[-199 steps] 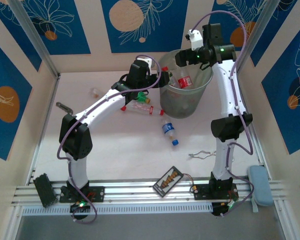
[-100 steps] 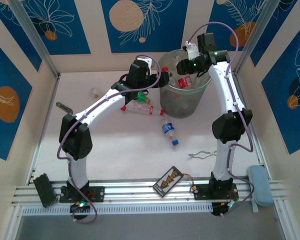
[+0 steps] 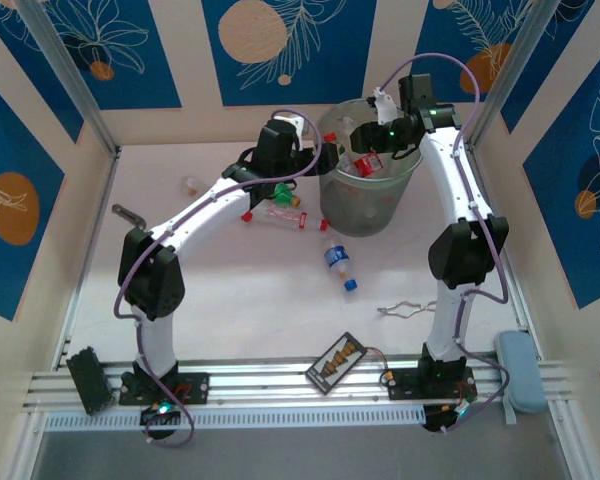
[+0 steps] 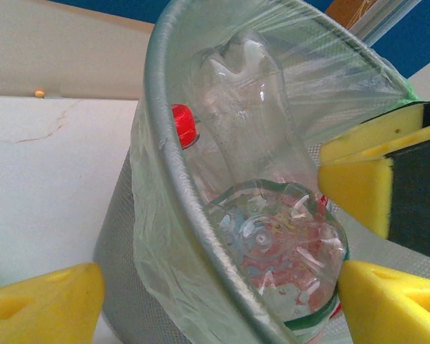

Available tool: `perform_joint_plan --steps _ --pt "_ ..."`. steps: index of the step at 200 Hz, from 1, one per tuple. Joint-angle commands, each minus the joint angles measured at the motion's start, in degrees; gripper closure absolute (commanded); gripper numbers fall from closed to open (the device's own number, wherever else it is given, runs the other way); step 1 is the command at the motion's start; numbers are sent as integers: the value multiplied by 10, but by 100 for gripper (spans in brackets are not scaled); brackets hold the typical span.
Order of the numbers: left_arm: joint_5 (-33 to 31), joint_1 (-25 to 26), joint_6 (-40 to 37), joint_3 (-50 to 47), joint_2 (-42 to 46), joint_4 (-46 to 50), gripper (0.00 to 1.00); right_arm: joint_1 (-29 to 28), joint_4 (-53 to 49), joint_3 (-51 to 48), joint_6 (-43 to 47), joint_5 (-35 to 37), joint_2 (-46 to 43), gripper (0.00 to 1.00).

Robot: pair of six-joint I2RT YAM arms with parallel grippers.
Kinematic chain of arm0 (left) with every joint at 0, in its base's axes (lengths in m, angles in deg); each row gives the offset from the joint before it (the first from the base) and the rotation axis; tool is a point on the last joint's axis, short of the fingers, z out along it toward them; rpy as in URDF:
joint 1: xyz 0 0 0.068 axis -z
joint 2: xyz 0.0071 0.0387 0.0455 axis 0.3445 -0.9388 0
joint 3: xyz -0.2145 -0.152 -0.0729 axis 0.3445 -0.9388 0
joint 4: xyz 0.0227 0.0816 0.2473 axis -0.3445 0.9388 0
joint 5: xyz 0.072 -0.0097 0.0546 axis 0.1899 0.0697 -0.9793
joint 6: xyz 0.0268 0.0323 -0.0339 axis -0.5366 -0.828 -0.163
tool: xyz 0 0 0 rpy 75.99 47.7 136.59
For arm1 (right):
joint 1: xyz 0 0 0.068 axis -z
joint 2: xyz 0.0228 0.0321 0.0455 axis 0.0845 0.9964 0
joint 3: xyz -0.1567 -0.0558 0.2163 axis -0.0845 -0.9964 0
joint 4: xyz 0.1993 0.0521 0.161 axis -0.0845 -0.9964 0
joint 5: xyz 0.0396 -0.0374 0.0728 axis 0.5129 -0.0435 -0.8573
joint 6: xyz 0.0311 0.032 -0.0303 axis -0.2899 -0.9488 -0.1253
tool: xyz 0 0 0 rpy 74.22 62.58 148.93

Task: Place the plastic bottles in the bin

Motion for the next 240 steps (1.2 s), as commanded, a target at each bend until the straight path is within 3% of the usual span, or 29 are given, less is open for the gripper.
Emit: perform_joint_plan --steps 1,70,134,167,215,240 --pt "10 -11 -9 0 -10 35 16 6 6 -1 -11 -18 -46 39" --pt "8 -16 -20 2 40 40 11 6 30 -30 -22 -14 -122 32" --pt "-56 -48 -32 -62 130 76 8 -9 61 -99 -32 -13 -202 31" --pt "-78 -89 -17 -150 187 89 7 -27 69 -155 -27 -2 -258 31" --pt "-50 -201 59 -249 196 83 7 -35 92 -239 -34 6 -330 31" --pt "-64 -234 106 -264 164 74 4 -33 83 -252 -35 19 -341 20"
